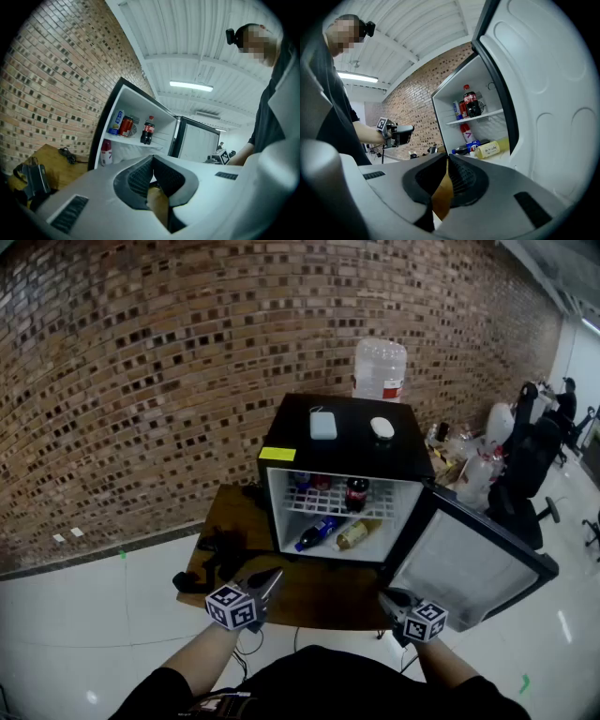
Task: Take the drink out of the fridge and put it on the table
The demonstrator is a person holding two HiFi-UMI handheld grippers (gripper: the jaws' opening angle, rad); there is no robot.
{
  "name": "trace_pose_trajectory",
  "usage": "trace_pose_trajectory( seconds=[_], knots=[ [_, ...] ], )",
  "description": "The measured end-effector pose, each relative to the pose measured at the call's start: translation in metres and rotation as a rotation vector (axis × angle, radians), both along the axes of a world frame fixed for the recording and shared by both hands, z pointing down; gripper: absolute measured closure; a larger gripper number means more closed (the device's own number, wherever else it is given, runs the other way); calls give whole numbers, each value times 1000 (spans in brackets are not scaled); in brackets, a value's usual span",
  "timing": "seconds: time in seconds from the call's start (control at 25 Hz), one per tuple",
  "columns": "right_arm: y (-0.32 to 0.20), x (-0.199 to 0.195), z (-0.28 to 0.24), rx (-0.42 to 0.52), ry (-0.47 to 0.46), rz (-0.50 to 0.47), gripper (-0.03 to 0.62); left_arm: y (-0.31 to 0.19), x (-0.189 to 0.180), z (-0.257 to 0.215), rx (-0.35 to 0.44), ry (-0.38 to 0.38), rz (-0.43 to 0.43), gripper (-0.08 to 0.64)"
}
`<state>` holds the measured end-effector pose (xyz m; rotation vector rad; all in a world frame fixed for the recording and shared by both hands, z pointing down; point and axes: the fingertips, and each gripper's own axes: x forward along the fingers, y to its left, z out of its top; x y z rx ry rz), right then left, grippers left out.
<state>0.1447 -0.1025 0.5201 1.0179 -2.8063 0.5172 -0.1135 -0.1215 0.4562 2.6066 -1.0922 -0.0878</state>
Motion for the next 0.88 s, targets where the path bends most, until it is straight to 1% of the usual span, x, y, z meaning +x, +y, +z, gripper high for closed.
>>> trace_pose_trajectory(
  seconds=[0.24, 0.28, 0.36, 0.44, 0.48, 0.6, 0.68, 0.8, 0.88],
  knots=[
    [-5, 8, -2, -9, -8, 12, 566, -55, 39, -26, 57, -38, 47, 559],
    [-5, 11, -2, -10, -8, 17, 565, -65, 47, -29, 65, -47, 53, 514],
    [-5, 16, -1, -12, -9, 27, 566, -88, 62, -35, 77, -63, 58, 473],
    [-3, 18, -2, -16, -10, 32, 566, -111, 79, -43, 89, -75, 58, 406],
    [-3, 19, -3, -19, -11, 34, 566, -123, 87, -47, 94, -78, 57, 362],
    [-3, 24, -3, -14, -12, 44, 566, -157, 113, -55, 89, -84, 59, 274],
    [-3, 32, -1, -14, -9, 59, 566, -180, 132, -54, 88, -110, 63, 225],
    [1, 40, -4, -17, -12, 67, 566, -213, 157, -50, 95, -169, 57, 179],
    [4, 45, -5, -17, -26, 77, 566, -233, 170, -46, 92, -187, 51, 136]
  ],
)
